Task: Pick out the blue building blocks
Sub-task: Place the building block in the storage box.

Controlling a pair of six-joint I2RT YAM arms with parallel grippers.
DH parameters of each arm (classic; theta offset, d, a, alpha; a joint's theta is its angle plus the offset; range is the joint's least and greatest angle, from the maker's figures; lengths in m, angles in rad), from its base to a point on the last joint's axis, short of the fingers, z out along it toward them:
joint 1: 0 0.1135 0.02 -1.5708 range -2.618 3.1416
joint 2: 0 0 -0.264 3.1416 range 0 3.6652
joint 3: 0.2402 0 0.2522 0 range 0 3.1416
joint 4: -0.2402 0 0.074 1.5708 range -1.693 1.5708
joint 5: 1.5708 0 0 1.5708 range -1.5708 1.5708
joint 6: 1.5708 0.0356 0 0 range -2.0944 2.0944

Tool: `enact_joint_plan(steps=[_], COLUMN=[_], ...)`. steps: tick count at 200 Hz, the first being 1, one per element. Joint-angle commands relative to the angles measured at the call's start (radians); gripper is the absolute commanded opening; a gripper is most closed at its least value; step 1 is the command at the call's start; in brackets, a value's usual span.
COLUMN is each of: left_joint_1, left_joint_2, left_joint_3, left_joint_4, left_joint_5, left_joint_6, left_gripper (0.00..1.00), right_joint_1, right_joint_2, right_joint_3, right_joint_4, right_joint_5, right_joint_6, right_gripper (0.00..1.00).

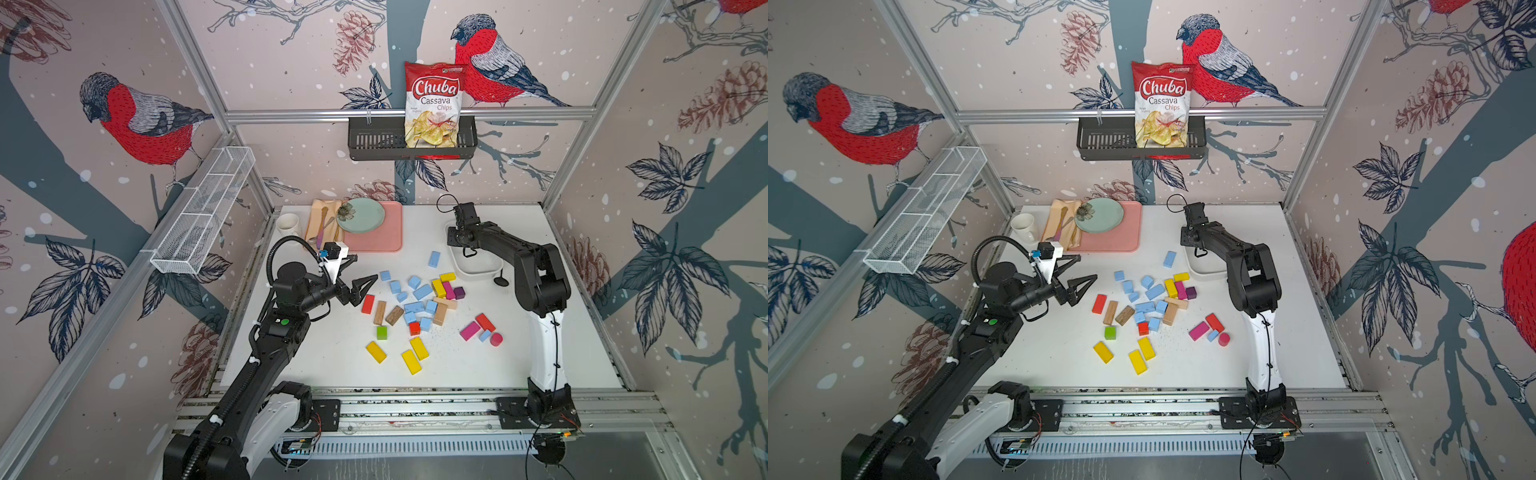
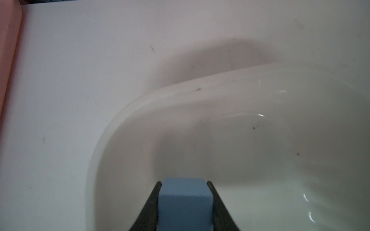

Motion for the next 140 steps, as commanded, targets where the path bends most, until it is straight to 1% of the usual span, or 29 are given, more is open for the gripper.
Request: enact_joint_plan(steps=[1,44,96,126,140], left_joint_1=[-0.001,-0.001,-0.001,-0.001,-0.001], left_joint_2=[-0.003,-0.003,-0.005,-0.006,-0.005], left_joint_3=[-0.001,-0.002,-0.002,-0.002,-0.001], left_joint_4=[0.044,0.046,0.044,0.042,0.041], left_joint_5=[0.016,0.019,0.017,0.015,0.015], left_joint_6=[0.011,0.008,0.008,0.008,0.008], left_gripper=[0.96,0.96,0.96,0.96,0.96], right_joint_1=[-0.003,-0.011,-0.020,-0.024,-0.026], right_joint_2=[0.029,0.081,0.136,0.143,0.139], right_joint_3=[0.033,0.107,0.187,0.213,0.213], right_joint_4=[-0.001,-0.022,-0.050,-0.060,-0.056], right_joint_5=[-0.005,-0.016,-0.055,-0.083,-0.104], right_joint_6=[-0.015,-0.022,0.000,0.019,0.028], right_gripper=[0.19,0.29,0.49,0.56,0.62])
